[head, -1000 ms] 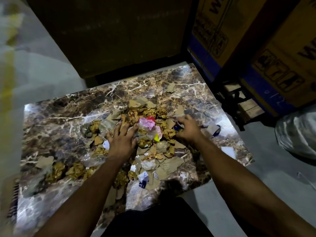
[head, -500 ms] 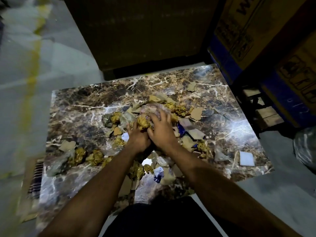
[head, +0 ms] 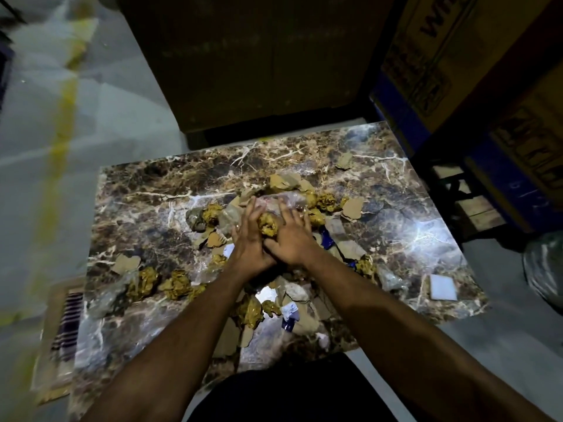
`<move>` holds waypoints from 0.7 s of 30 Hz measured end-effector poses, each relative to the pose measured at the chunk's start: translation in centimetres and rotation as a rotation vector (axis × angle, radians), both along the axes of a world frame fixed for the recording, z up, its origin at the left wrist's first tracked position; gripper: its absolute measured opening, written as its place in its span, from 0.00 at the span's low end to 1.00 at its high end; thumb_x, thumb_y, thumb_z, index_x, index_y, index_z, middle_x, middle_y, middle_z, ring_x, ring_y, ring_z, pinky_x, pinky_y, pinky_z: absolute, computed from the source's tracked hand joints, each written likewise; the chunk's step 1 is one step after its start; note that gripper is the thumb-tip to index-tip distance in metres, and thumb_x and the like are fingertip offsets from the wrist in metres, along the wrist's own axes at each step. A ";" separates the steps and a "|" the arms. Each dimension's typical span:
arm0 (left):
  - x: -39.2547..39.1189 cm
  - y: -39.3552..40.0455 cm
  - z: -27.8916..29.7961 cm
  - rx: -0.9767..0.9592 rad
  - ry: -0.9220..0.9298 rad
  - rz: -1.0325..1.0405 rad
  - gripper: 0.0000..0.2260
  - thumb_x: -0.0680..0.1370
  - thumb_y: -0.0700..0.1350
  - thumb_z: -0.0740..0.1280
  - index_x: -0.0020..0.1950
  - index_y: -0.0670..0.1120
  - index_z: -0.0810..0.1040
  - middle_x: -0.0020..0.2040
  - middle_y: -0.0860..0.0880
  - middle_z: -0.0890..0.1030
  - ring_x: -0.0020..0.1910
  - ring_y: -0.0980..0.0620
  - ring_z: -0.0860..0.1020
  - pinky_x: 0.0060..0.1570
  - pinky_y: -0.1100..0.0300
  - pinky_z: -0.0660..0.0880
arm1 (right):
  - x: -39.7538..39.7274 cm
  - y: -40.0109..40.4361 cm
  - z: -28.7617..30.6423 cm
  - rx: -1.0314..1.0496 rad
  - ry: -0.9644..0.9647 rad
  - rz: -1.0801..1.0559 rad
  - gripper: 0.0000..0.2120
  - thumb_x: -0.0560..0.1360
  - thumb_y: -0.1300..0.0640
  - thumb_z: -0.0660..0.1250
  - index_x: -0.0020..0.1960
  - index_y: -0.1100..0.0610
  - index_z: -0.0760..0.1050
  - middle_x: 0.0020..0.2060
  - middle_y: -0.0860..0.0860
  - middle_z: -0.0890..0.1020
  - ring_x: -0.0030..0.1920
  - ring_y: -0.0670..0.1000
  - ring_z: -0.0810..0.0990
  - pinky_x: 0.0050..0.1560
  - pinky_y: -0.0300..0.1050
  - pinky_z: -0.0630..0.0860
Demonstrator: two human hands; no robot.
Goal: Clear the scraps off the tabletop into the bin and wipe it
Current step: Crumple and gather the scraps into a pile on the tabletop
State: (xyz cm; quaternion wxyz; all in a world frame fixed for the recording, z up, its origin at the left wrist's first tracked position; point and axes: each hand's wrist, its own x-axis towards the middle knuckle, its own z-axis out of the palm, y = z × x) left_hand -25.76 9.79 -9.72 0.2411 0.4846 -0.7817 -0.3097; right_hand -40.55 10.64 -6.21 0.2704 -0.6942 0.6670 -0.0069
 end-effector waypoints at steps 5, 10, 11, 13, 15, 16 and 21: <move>-0.5 -1.4 -0.5 0.083 -0.175 -0.044 0.42 0.71 0.60 0.73 0.79 0.69 0.51 0.83 0.54 0.48 0.80 0.43 0.53 0.71 0.25 0.52 | -1.4 0.2 0.1 0.147 -0.606 -0.228 0.44 0.71 0.45 0.67 0.77 0.50 0.44 0.76 0.59 0.63 0.74 0.63 0.64 0.74 0.68 0.61; -1.3 -1.1 -0.2 0.123 -0.248 -0.028 0.27 0.74 0.61 0.73 0.71 0.55 0.74 0.82 0.61 0.46 0.80 0.45 0.57 0.74 0.28 0.46 | -2.2 -0.6 0.6 0.202 -1.187 -0.490 0.33 0.77 0.70 0.62 0.72 0.49 0.49 0.80 0.57 0.56 0.72 0.54 0.65 0.52 0.46 0.77; -1.4 -1.2 -0.3 0.140 -0.263 -0.006 0.28 0.74 0.65 0.70 0.71 0.55 0.74 0.82 0.61 0.49 0.79 0.46 0.58 0.75 0.29 0.43 | -2.7 -1.0 0.9 0.228 -1.224 -0.491 0.32 0.79 0.71 0.61 0.72 0.49 0.50 0.80 0.58 0.56 0.72 0.54 0.65 0.52 0.43 0.77; -1.4 -1.2 -0.3 0.173 -0.271 0.038 0.37 0.71 0.73 0.65 0.76 0.57 0.69 0.81 0.57 0.57 0.79 0.45 0.60 0.75 0.32 0.41 | -4.4 -1.9 1.1 0.294 -1.247 -0.491 0.26 0.81 0.65 0.63 0.70 0.48 0.54 0.76 0.60 0.64 0.67 0.57 0.72 0.53 0.45 0.77; -1.7 -1.3 -0.3 0.201 -0.234 0.098 0.43 0.69 0.73 0.67 0.79 0.57 0.61 0.76 0.48 0.69 0.78 0.43 0.61 0.76 0.35 0.41 | -7.1 -3.2 1.6 0.350 -1.215 -0.480 0.17 0.82 0.59 0.63 0.67 0.51 0.63 0.70 0.63 0.75 0.58 0.59 0.77 0.48 0.48 0.76; -1.9 -1.2 -0.1 0.227 -0.206 0.132 0.44 0.68 0.71 0.69 0.79 0.58 0.59 0.72 0.46 0.73 0.78 0.43 0.61 0.77 0.37 0.39 | -8.4 -3.8 1.9 0.377 -1.203 -0.482 0.12 0.82 0.59 0.62 0.65 0.53 0.67 0.66 0.64 0.78 0.55 0.61 0.77 0.44 0.49 0.75; -2.6 -1.1 -0.5 0.221 -0.137 0.197 0.44 0.65 0.67 0.76 0.77 0.65 0.58 0.75 0.44 0.70 0.80 0.45 0.55 0.76 0.36 0.41 | -13.2 -6.4 2.6 0.266 -0.950 -0.524 0.06 0.83 0.65 0.59 0.55 0.58 0.74 0.53 0.62 0.84 0.45 0.62 0.85 0.37 0.53 0.82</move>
